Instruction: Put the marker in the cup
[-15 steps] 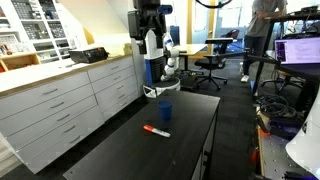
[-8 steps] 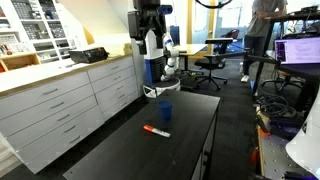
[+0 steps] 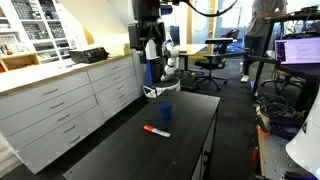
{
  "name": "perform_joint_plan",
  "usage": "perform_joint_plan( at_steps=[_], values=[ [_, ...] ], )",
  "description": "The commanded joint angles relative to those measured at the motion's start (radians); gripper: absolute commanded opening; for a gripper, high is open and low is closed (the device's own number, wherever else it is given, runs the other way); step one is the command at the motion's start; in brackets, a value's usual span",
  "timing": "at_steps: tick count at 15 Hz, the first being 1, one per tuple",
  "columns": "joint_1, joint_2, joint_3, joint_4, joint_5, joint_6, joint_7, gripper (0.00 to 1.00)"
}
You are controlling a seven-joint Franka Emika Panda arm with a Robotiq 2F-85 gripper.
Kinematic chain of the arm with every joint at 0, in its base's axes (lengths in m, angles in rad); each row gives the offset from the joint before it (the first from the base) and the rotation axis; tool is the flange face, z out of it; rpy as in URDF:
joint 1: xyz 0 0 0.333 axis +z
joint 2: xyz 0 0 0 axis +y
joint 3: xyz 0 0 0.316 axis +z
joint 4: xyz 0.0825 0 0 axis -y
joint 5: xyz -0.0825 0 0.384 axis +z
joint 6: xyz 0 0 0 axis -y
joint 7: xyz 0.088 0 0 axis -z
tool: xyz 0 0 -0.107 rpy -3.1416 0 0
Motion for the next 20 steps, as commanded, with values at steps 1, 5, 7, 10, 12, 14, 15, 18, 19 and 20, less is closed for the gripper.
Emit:
perform_joint_plan(
  at_steps=[1,5,7,10,12,14,15,18,19,20],
  values=[
    [-0.008,0.015,0.003,-0.023,0.012,0.06,-0.01,1.0],
    [-0.007,0.052,0.003,-0.031,0.01,0.104,-0.006,1.0],
    [-0.006,0.074,0.003,-0.031,0.009,0.125,-0.003,1.0],
    [-0.003,0.109,0.003,-0.029,0.009,0.156,-0.004,1.0],
    [-0.002,0.131,0.003,-0.026,0.004,0.178,0.001,1.0],
    [0.0,0.151,0.003,-0.025,0.007,0.197,0.002,1.0],
    [0.001,0.161,0.003,-0.025,0.006,0.208,0.002,1.0],
    [0.004,0.187,0.002,-0.03,0.006,0.244,-0.005,1.0],
    [0.004,0.197,0.001,-0.034,0.007,0.261,-0.008,1.0],
    [0.004,0.207,0.001,-0.036,0.006,0.276,-0.01,1.0]
  ],
)
